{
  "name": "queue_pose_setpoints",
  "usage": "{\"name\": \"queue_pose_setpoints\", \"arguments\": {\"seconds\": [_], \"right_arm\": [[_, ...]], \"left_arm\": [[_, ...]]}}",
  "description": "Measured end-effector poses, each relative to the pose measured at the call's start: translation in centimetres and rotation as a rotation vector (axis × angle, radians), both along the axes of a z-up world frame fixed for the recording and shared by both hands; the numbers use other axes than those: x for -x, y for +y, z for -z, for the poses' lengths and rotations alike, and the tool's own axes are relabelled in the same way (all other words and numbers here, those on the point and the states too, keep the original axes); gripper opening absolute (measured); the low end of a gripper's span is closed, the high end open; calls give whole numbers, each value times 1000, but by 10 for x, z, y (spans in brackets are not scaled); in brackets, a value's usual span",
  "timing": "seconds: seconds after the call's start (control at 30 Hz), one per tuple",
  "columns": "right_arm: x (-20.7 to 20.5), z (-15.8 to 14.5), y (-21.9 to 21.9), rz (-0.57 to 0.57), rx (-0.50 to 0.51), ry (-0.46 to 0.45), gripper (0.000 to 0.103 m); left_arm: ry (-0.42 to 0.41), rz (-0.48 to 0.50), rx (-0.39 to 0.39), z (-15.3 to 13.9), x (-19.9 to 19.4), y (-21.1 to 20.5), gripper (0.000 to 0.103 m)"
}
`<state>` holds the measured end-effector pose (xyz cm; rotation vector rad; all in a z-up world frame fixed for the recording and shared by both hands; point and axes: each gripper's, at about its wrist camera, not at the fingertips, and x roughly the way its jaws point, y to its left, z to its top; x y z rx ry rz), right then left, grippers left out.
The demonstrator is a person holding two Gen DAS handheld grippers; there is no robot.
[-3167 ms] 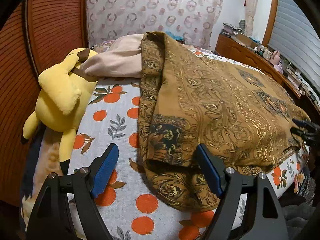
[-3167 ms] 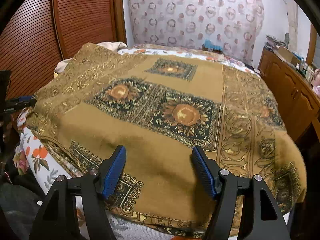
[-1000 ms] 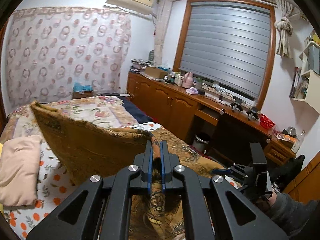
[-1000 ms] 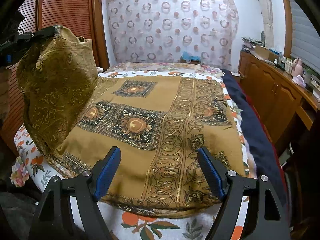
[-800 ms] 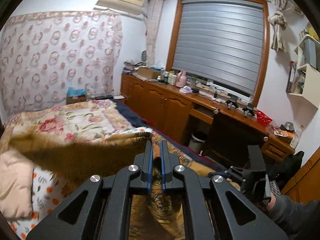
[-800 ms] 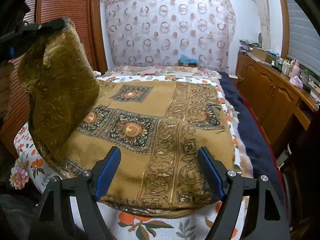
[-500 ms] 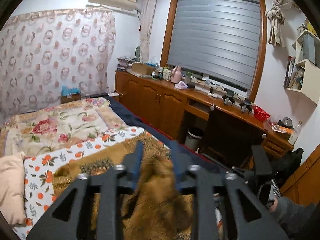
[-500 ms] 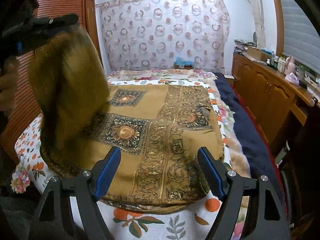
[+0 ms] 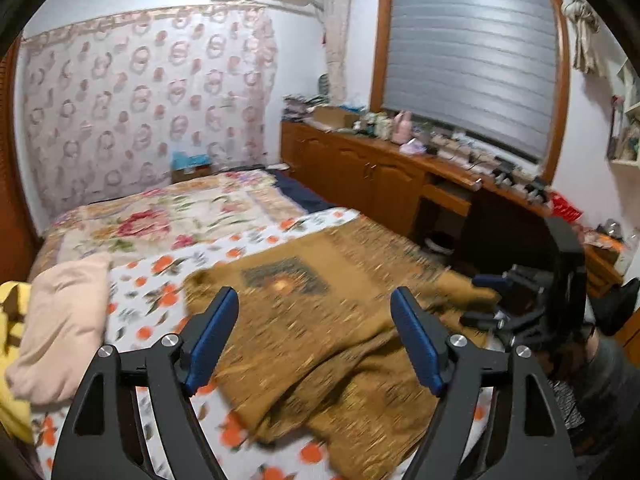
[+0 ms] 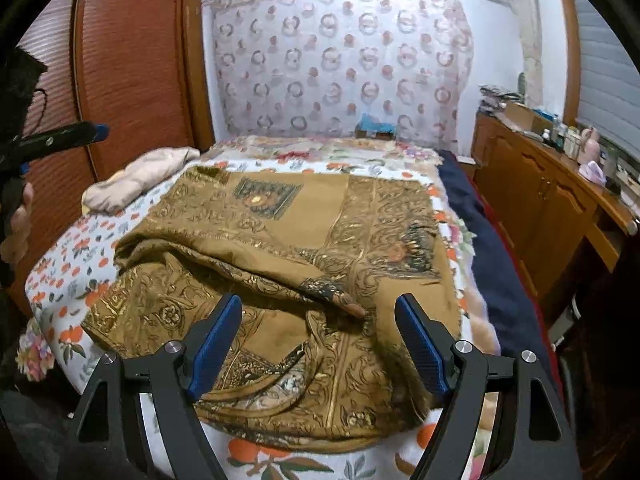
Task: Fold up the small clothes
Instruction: 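Grasp the shirt fold with the right gripper and fold it over, then release the shirt with the right gripper and withdraw both grippers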
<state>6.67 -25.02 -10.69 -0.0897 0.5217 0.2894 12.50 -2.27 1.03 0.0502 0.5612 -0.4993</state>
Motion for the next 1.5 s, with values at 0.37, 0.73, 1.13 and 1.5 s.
{"name": "queue_pose_setpoints", "arguments": {"seconds": [0.37, 0.73, 1.13, 1.5], "right_arm": [[-63, 18, 22, -73, 165, 119, 57], [-18, -49, 21, -129, 42, -113, 9], [-35, -19, -24, 71, 127, 51, 10], [-11, -34, -5, 65, 104, -23, 56]], "left_arm": [[94, -81, 21, 41, 1, 37, 79], [94, -122, 29, 49, 5, 52, 79], [85, -124, 22, 50, 10, 48, 79], [65, -128, 10, 44, 15, 42, 79]]}}
